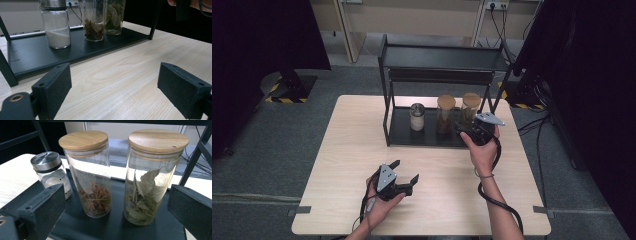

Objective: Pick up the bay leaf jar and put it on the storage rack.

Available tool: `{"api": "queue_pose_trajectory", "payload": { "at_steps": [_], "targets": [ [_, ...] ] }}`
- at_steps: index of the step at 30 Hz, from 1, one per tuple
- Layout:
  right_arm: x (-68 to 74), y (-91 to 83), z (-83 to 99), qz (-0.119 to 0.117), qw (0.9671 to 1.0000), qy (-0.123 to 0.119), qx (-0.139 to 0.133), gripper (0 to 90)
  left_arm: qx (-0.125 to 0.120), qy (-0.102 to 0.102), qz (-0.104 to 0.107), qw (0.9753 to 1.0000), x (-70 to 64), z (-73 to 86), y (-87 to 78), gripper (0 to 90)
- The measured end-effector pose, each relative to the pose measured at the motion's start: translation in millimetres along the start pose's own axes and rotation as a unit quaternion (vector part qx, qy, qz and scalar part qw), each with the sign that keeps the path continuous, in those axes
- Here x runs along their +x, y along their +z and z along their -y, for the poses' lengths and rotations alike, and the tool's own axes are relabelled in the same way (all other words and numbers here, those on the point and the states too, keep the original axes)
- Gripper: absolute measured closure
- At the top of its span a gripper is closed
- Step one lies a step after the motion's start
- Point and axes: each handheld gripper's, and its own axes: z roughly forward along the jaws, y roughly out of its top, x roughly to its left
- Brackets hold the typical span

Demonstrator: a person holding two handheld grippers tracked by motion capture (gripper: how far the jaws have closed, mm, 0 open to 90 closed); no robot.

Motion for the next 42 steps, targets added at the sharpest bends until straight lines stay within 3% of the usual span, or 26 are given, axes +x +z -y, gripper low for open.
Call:
{"api": "queue_pose_trajectory", "payload": {
  "at_steps": [12,42],
  "targets": [
    [8.0,-7.2,5.5,-0.010,0.9999,-0.008,-0.001,2.2,-0.001,0.000,0.000,1.0000,0.0,0.1,-0.2,11.8],
    [12.9,-30.0,28.7,-0.021,0.9996,-0.018,0.000,2.1,0.000,0.001,-0.001,1.0000,-0.5,0.0,0.0,11.8]
  ]
}}
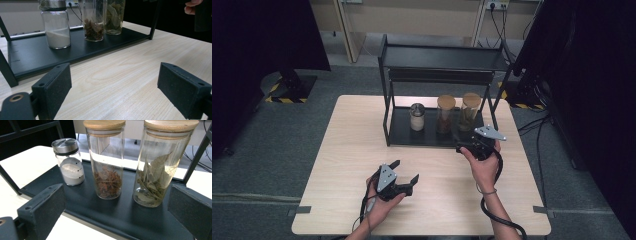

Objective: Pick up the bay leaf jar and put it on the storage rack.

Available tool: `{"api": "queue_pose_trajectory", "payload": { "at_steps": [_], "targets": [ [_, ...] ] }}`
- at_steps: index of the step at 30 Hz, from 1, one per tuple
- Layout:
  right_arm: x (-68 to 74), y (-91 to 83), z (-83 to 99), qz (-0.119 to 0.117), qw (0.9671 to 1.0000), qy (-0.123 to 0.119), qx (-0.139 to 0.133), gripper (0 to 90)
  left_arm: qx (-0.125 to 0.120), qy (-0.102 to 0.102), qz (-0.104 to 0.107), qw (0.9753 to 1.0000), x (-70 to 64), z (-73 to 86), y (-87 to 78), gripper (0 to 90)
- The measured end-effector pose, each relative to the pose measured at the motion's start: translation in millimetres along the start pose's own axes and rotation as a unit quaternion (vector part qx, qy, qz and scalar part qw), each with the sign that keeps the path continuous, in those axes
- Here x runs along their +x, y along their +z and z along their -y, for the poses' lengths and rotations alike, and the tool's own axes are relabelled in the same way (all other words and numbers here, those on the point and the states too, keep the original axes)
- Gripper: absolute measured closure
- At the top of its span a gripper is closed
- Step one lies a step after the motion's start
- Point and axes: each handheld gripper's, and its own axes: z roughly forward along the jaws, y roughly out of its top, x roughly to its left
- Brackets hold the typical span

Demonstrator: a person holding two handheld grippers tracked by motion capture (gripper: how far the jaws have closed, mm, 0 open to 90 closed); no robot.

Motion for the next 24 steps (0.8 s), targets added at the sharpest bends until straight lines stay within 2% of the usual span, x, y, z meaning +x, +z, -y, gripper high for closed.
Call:
{"api": "queue_pose_trajectory", "payload": {
  "at_steps": [24],
  "targets": [
    [-0.6,-10.5,13.6,0.000,1.0000,-0.005,0.007,2.1,0.000,0.000,0.000,1.0000,0.0,0.0,-0.1,11.7]
  ]
}}
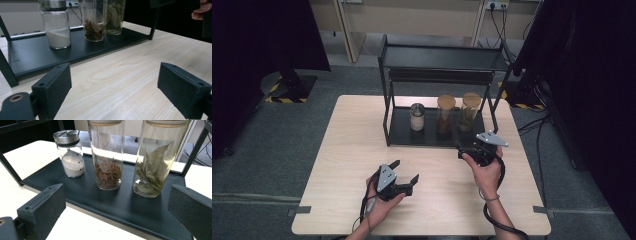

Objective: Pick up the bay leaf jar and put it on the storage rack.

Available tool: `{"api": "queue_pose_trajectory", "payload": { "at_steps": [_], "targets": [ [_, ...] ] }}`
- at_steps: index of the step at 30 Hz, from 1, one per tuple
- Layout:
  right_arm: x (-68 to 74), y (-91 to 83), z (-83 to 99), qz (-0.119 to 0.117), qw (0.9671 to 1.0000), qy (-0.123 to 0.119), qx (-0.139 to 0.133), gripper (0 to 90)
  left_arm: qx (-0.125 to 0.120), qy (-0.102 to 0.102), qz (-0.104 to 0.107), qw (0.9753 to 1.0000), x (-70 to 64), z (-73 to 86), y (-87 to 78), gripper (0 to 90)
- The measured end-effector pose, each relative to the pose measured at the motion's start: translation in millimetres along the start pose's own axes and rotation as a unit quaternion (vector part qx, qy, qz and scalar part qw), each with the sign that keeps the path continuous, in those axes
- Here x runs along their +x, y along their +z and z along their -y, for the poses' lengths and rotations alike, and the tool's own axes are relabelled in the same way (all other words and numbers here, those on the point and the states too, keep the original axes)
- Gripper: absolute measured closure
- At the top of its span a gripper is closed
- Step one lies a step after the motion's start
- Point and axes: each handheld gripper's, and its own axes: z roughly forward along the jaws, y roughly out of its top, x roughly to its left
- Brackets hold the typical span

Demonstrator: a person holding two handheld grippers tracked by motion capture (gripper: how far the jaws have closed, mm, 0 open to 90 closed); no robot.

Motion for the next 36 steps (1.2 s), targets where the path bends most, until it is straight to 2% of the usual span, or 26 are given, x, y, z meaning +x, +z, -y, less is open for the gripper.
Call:
{"api": "queue_pose_trajectory", "payload": {
  "at_steps": [36],
  "targets": [
    [-5.6,-19.3,21.3,0.005,0.9999,-0.004,0.010,2.1,-0.001,0.000,0.000,1.0000,-0.2,0.0,0.0,11.8]
  ]
}}
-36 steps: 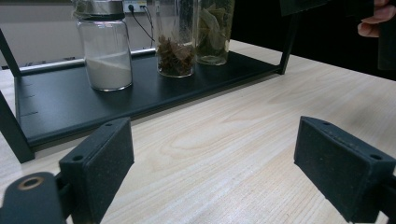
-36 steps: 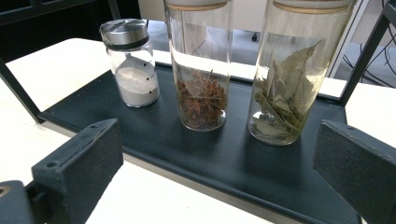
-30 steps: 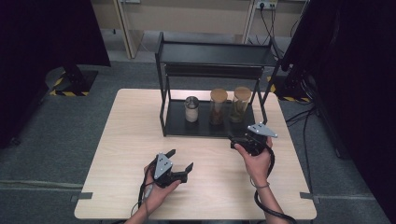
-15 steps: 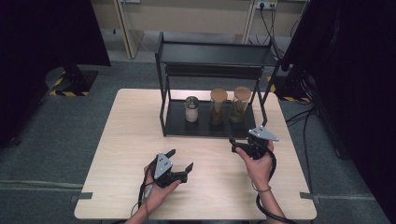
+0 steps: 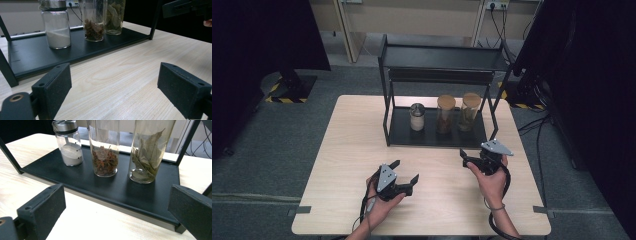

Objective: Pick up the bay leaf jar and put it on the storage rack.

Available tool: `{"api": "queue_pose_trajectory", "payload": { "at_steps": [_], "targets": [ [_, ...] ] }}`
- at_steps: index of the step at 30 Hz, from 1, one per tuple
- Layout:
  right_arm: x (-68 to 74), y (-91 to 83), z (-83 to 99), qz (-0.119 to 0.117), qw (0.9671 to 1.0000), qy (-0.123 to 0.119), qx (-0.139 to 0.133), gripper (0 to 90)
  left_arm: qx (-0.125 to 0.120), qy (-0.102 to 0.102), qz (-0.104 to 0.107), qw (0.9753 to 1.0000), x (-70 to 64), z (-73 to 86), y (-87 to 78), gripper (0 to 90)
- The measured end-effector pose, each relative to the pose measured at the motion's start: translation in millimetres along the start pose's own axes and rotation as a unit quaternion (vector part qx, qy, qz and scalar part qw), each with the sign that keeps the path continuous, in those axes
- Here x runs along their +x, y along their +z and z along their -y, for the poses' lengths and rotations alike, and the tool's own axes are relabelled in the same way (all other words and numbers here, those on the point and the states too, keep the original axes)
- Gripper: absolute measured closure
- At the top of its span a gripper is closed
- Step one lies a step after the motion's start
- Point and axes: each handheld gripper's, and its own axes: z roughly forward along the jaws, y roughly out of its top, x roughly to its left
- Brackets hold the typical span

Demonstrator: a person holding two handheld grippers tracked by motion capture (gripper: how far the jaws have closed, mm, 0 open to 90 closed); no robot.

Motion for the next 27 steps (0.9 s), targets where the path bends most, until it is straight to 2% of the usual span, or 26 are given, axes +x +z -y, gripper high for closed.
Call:
{"api": "queue_pose_trajectory", "payload": {
  "at_steps": [27],
  "targets": [
    [-12.2,-20.1,24.4,0.012,0.9999,0.005,0.007,2.1,0.001,0.000,0.000,1.0000,-0.2,-0.1,0.2,11.8]
  ]
}}
